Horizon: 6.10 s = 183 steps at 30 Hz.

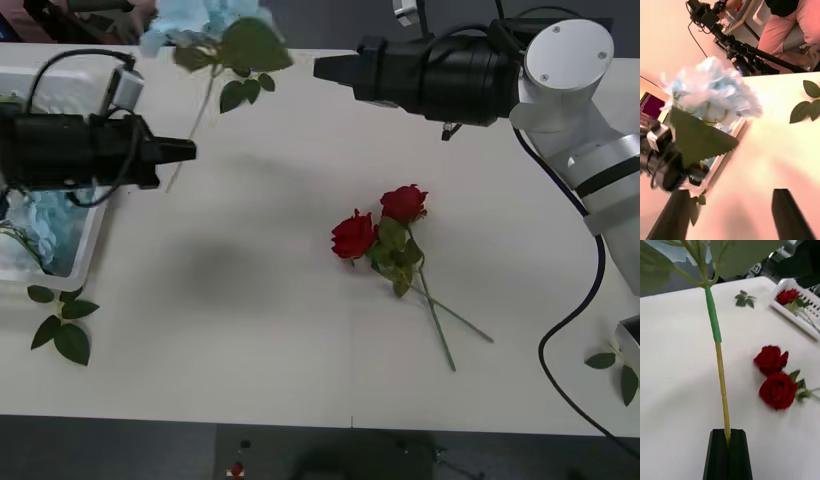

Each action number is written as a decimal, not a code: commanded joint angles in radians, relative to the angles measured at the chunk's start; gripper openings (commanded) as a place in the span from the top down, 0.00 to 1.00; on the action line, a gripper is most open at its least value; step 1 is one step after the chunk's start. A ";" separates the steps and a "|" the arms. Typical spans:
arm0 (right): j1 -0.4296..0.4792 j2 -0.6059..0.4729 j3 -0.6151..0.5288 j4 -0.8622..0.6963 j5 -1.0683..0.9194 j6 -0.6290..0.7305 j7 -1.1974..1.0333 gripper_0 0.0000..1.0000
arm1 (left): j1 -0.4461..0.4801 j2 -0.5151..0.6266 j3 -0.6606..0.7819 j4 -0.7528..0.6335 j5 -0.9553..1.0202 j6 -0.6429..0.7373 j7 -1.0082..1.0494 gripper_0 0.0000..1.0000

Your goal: Put the red flowers into the right box and the blue flowers into the left box

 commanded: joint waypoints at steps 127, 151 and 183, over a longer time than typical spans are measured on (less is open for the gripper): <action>-0.151 -0.411 0.100 0.155 1.007 0.331 -0.099 1.00 | 0.445 0.206 0.099 -0.932 -0.134 -0.094 0.260 0.00; -0.186 -0.512 0.197 0.699 1.228 -0.088 -0.227 1.00 | 0.445 0.206 0.099 -0.932 -0.134 -0.094 0.260 0.00; -0.162 -0.598 0.352 0.364 0.697 0.000 0.114 0.20 | 0.445 0.206 0.099 -0.932 -0.134 -0.094 0.260 0.00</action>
